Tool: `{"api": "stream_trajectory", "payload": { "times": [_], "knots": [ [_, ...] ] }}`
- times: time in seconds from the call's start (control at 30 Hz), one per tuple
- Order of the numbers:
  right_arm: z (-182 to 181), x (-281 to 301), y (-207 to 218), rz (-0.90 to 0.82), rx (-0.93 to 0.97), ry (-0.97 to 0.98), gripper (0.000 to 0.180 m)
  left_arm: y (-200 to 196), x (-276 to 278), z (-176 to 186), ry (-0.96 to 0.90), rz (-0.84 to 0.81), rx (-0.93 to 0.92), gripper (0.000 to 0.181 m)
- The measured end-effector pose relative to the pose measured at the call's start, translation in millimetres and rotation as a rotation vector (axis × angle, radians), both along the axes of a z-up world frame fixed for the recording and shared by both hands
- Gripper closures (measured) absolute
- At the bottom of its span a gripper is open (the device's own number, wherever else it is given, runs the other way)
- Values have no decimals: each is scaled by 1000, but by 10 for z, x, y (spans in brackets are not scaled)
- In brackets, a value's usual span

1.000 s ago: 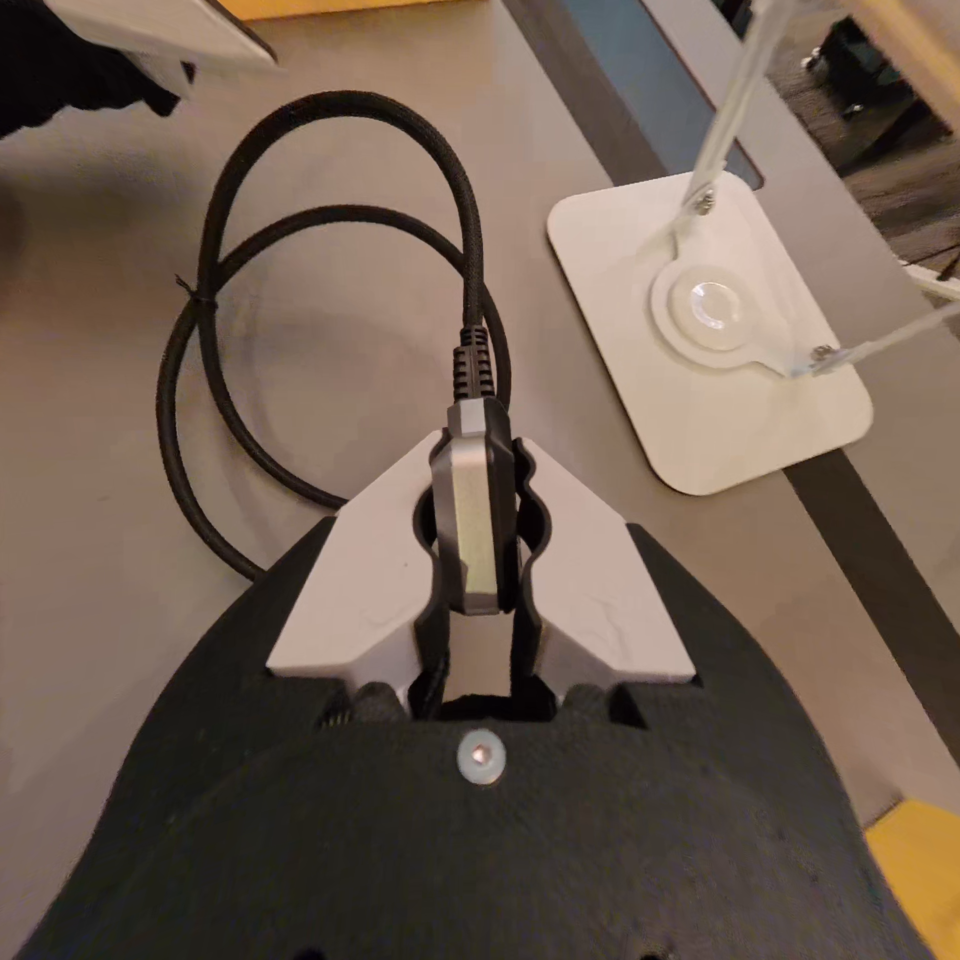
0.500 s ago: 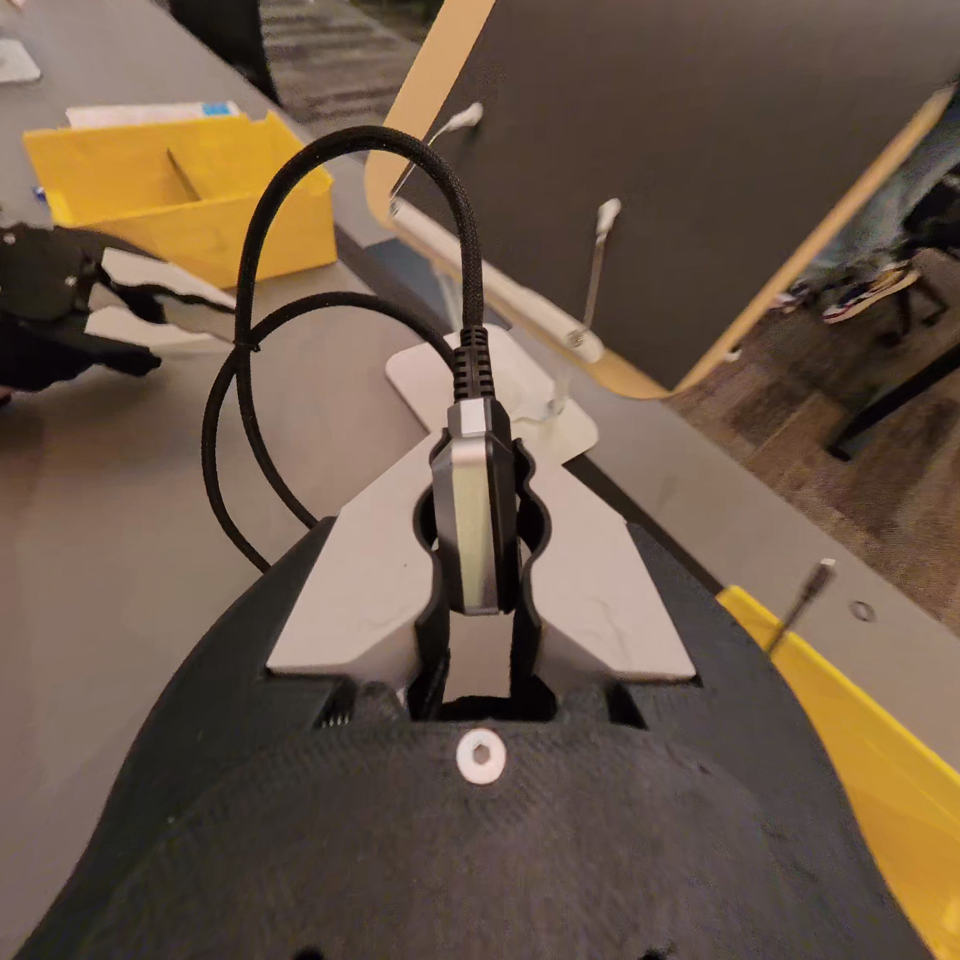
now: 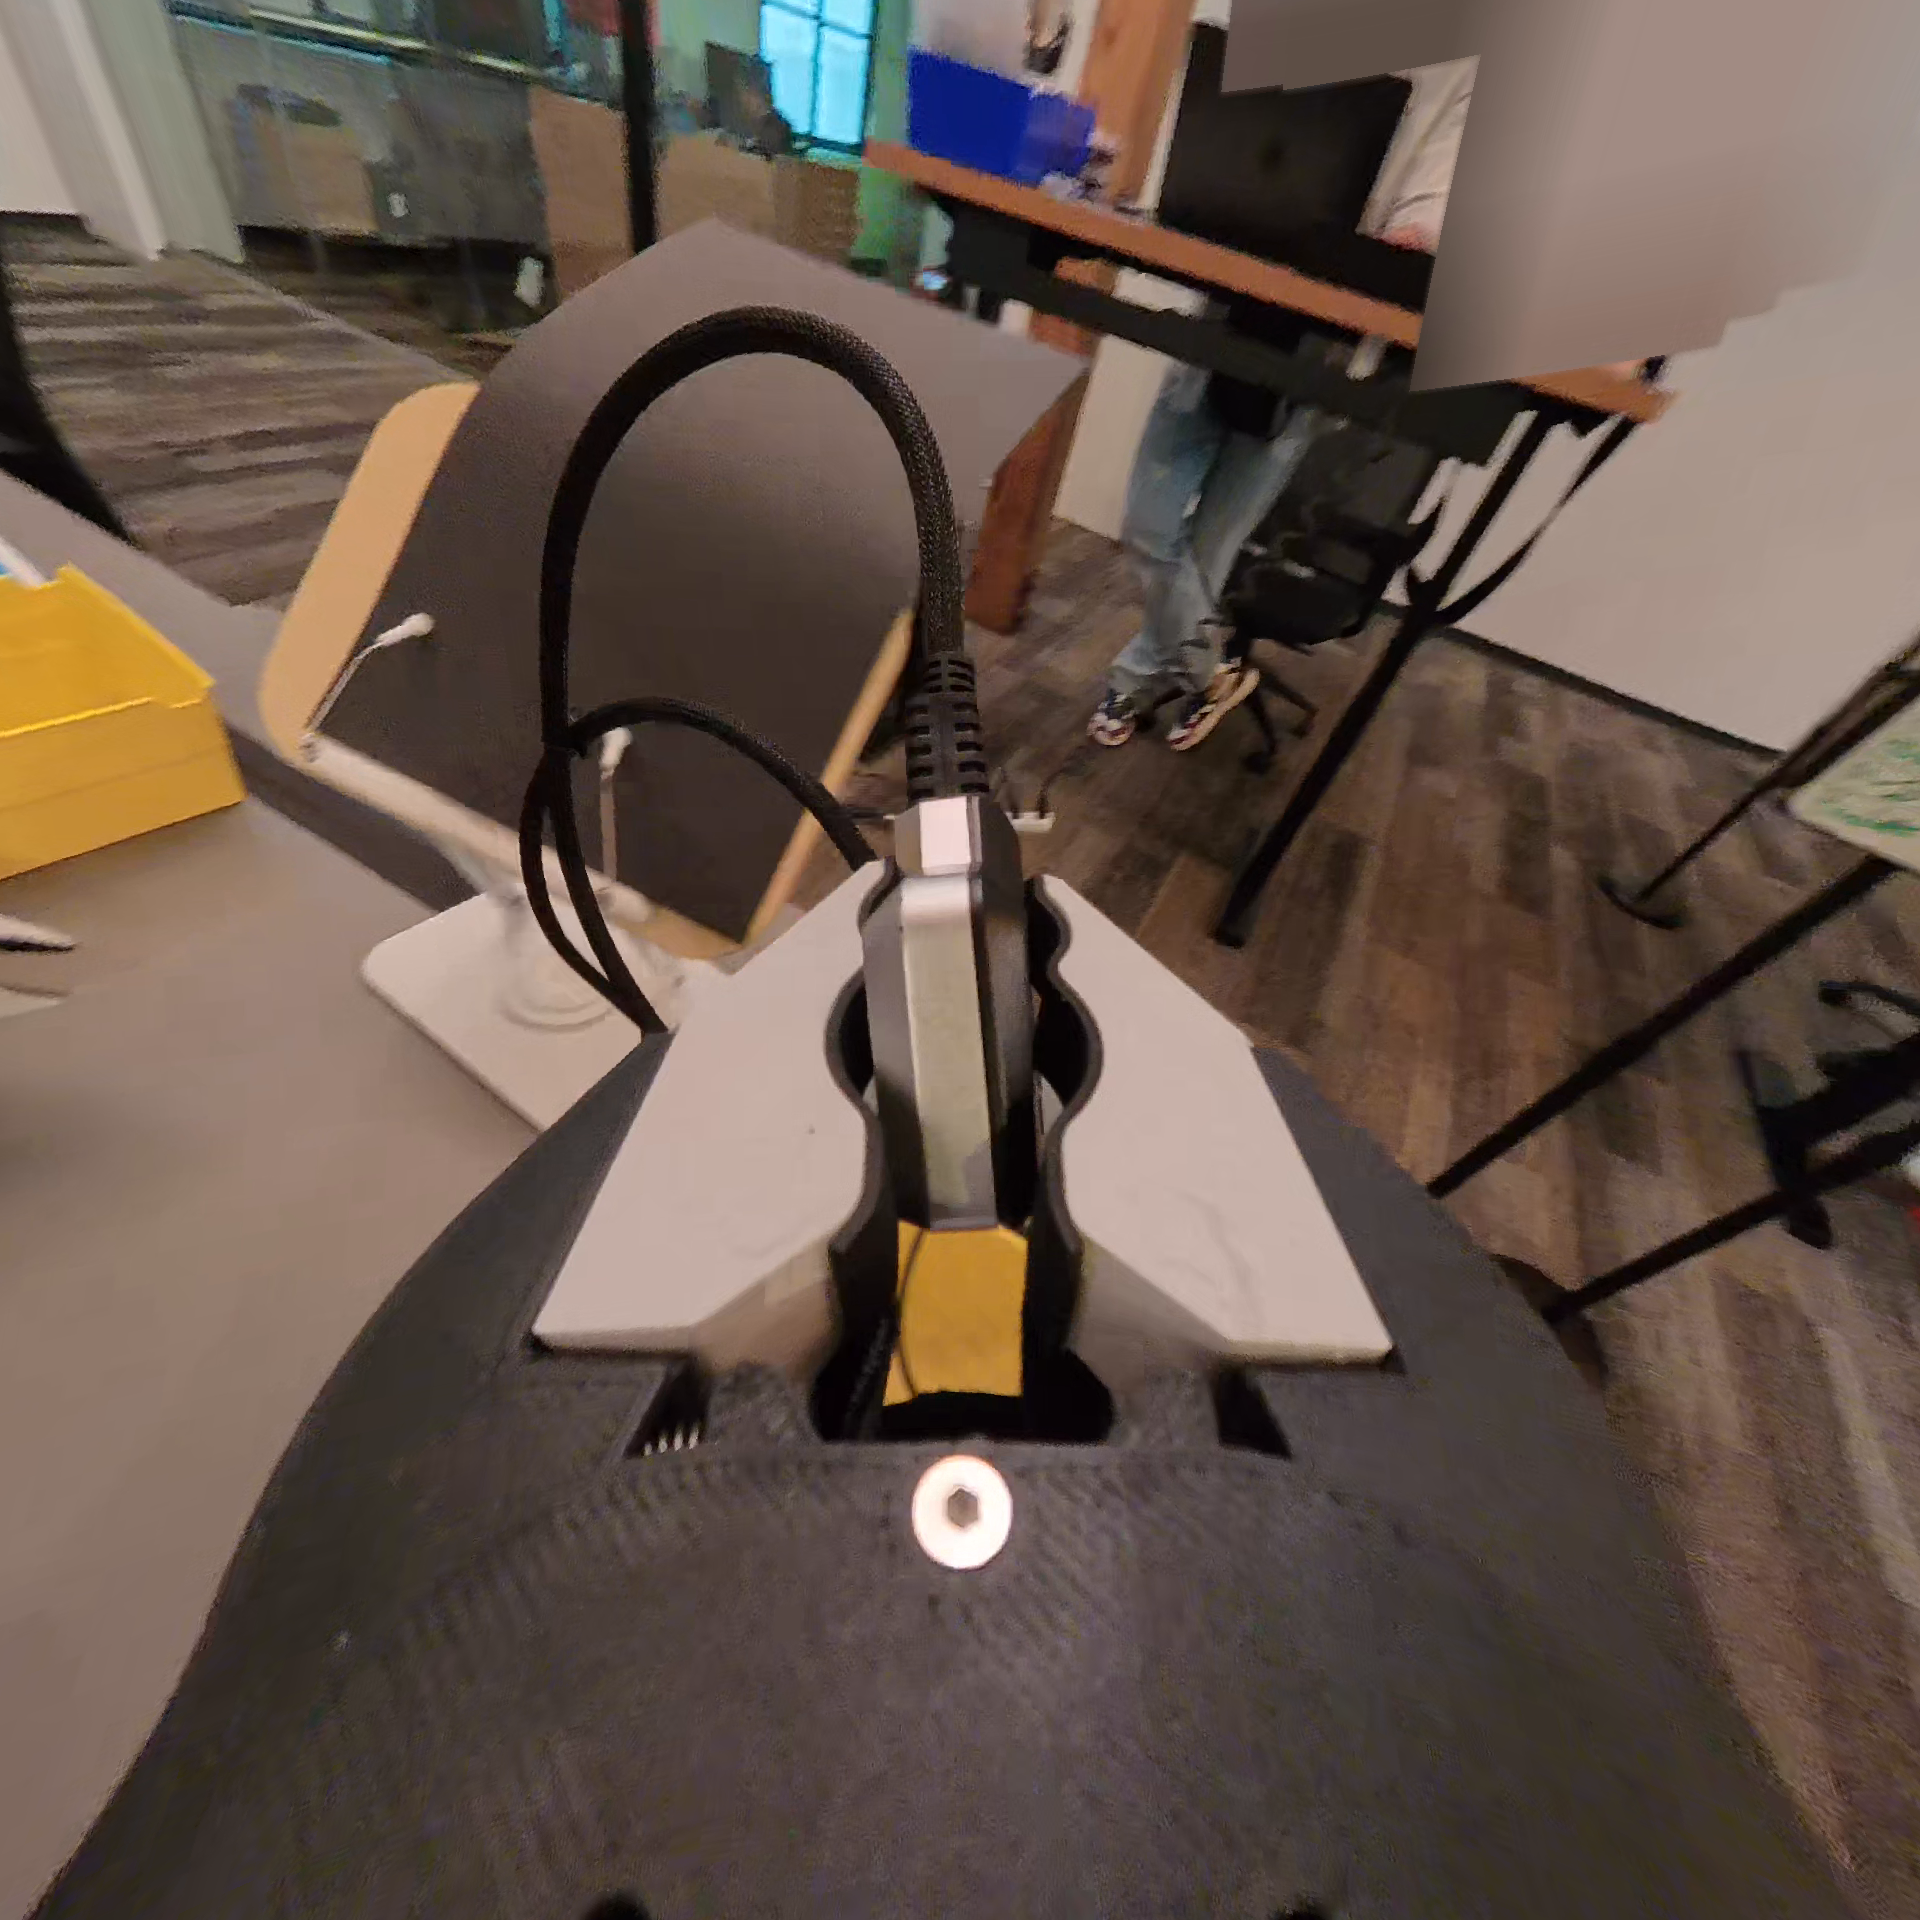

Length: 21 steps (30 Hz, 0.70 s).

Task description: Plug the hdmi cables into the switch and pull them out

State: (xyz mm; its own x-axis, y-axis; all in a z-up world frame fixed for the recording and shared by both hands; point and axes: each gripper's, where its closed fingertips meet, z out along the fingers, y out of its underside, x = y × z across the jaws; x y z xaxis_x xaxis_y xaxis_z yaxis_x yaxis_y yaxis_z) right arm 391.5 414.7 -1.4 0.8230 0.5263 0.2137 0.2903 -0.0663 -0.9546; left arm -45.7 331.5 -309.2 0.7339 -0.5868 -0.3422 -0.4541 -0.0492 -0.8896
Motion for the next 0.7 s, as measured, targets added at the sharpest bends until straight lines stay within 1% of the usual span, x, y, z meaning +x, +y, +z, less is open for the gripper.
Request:
{"api": "stream_trajectory", "payload": {
  "times": [0.17, 0.23, 0.3, 0.37, 0.47, 0.6, 0.7],
  "knots": [
    [352, 527, 120, -107, 48, 15, 158, 7, -4, -32, 1, 0, -13, 155],
    [398, 706, 153, -145, 53, 5, 158, 7, -1, -43, 2, -1, -17, 155],
    [353, 851, 189, -179, 43, -20, 158, 9, 5, -54, 4, -3, -20, 155],
    [225, 949, 225, -203, 19, -51, 158, 9, 10, -65, 7, -4, -24, 155],
    [-64, 1034, 272, -227, -22, -100, 158, 8, 16, -82, 11, -6, -30, 155],
    [-539, 1046, 339, -232, -91, -165, 158, 12, 18, -108, 16, -6, -37, 155],
    [-874, 979, 401, -208, -145, -168, 158, 14, 22, -128, 20, -7, -43, 155]
  ]
}}
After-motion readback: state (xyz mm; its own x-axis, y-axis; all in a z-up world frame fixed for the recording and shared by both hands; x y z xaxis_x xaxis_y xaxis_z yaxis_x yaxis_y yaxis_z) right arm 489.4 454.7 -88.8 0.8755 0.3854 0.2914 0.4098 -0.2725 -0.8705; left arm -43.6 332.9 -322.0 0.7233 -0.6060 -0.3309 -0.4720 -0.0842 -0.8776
